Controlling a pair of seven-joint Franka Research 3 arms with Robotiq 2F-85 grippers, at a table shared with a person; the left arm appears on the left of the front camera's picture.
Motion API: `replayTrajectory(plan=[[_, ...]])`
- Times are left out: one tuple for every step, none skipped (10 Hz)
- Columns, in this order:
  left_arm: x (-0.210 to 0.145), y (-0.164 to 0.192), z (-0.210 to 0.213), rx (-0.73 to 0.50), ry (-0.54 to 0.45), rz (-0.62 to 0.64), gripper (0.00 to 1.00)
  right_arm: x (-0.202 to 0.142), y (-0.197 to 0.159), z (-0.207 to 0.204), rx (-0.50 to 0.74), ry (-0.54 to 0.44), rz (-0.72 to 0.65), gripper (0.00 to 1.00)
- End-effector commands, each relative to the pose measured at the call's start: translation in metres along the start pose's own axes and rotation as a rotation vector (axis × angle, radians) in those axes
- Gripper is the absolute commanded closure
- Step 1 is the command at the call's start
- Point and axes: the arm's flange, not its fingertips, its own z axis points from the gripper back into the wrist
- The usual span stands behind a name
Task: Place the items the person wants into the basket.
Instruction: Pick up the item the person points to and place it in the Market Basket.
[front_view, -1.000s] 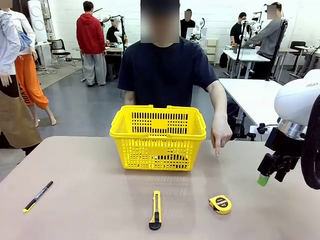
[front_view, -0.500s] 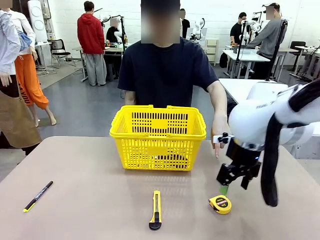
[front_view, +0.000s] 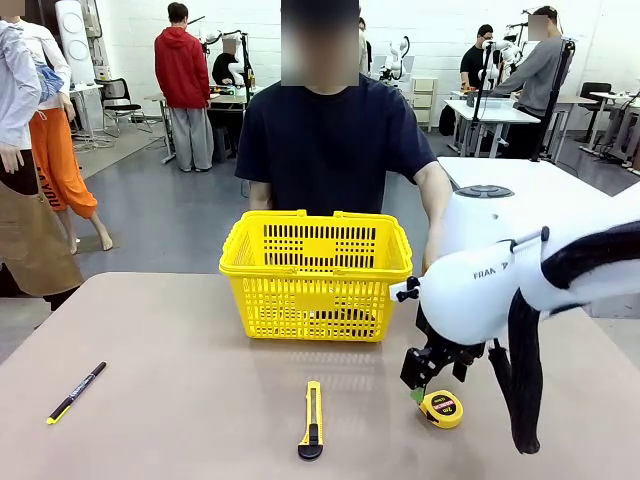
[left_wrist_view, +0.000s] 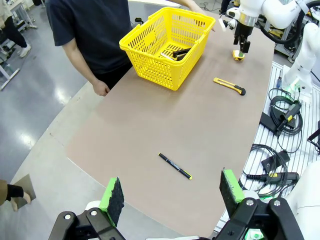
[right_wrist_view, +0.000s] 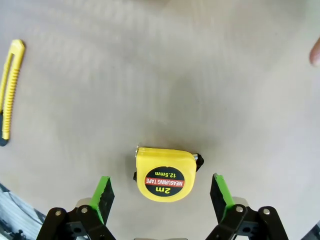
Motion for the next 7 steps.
replayTrajectory(plan=[[0.000,-0.001,0.000,0.001,-0.008,-0.006,0.00,-0.005,0.002,-0.012,-0.051,0.001,-0.009,0.00],[0.000,-0.001,0.000,0.001,-0.008,-0.006,0.00,-0.007,0.002,-0.015,-0.052,0.021,-0.009,0.00],[0.000,-0.001,0.000,0.001,-0.008,-0.006,0.00,-0.009,0.002,-0.017,-0.061,0.031,-0.001,0.00],[0.000,-0.001,0.000,0.001,-0.008,-0.006,0.00,-0.008,0.001,-0.021,-0.057,0.044,0.008,0.00],[0.000,-0.001,0.000,0.001,-0.008,-0.006,0.00,-0.007,0.000,-0.025,-0.052,0.061,0.013,0.00],[0.000,-0.001,0.000,0.001,-0.008,-0.006,0.00,-0.006,0.001,-0.028,-0.051,0.070,0.019,0.00],[0.000,-0.001,0.000,0.001,-0.008,-0.006,0.00,-0.006,0.001,-0.029,-0.052,0.071,0.023,0.00]])
